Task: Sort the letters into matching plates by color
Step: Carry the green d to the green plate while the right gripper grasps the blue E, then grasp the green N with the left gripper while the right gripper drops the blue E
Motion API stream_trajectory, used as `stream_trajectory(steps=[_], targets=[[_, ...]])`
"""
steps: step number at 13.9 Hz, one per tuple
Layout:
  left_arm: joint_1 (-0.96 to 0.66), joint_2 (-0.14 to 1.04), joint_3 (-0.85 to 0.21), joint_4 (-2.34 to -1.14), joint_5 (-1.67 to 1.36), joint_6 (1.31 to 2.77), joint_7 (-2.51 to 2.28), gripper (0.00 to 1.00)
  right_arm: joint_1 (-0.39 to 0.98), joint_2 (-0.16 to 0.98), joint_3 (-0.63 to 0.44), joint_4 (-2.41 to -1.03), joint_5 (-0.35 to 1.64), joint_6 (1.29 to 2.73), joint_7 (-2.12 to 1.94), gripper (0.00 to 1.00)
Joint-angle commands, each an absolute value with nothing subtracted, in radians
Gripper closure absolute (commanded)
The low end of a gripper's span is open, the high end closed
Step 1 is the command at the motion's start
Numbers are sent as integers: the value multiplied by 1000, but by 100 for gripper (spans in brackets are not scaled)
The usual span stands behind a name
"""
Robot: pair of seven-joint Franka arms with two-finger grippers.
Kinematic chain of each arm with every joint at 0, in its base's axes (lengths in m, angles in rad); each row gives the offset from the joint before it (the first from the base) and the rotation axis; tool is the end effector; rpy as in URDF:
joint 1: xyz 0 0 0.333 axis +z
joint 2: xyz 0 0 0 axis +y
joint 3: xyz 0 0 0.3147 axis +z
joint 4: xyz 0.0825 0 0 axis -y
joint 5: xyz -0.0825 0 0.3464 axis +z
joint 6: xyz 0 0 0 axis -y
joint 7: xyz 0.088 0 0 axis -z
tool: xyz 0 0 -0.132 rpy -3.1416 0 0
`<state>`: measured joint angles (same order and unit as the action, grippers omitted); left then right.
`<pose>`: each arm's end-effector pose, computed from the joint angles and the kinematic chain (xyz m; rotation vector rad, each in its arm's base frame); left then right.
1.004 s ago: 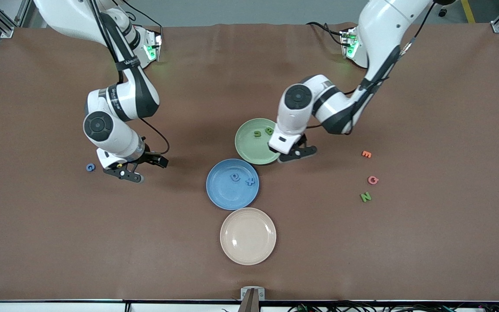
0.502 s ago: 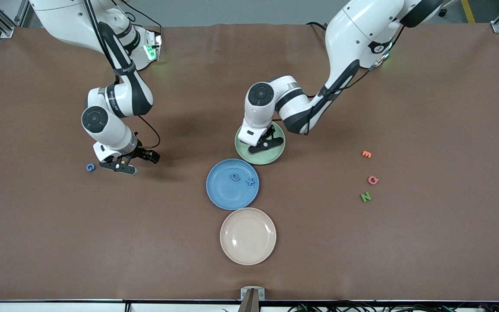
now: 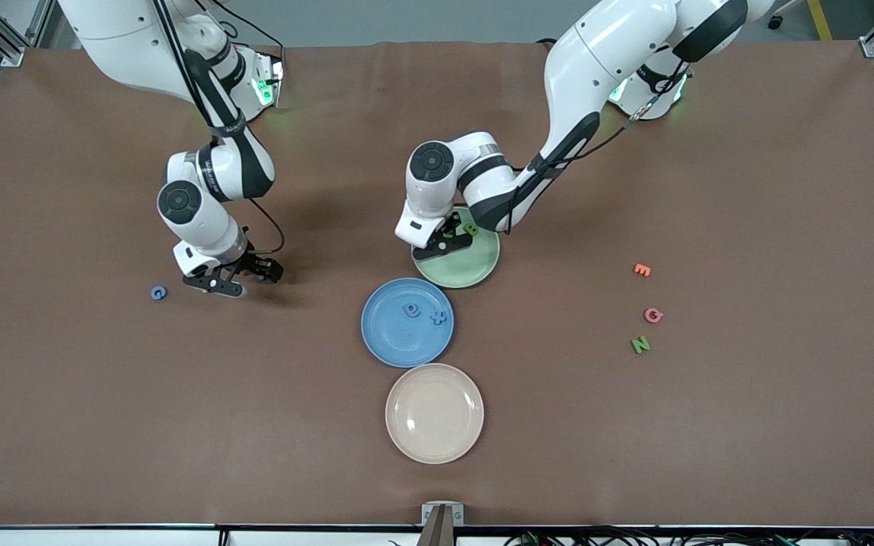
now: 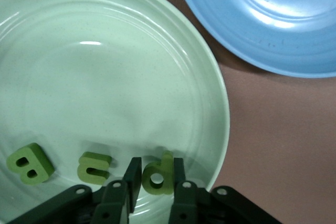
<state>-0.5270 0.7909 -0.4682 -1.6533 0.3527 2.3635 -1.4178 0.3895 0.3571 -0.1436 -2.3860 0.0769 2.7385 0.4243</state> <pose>0.3940 -0.5253 0.1873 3.0569 0.4541 -0.1012 0.4724 0.1129 0.1813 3.1005 -0.3742 0.0112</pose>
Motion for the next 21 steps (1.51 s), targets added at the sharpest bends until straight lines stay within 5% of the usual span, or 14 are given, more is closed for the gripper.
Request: stream_trajectory(steps=[1,3,10,13,21], targets=[[-541,792,-449,-1625,351,2341,-1420,18,399,357,-135,-2402,71,2757,456,9],[-532,772,-449,-1624,353,2338,-1419,8,399,362,-135,-2401,71,2757,456,21],[-327,647,-454,-1638,348,2210,-1133,8,394,364,-135,-2401,71,2752,471,79],[-206,621,-454,-1641,357,2209,-1016,7,399,364,-135,-2401,71,2752,480,95],[41,635,-451,-1664,386,2206,-829,4,416,347,-129,-2335,74,2656,517,100]])
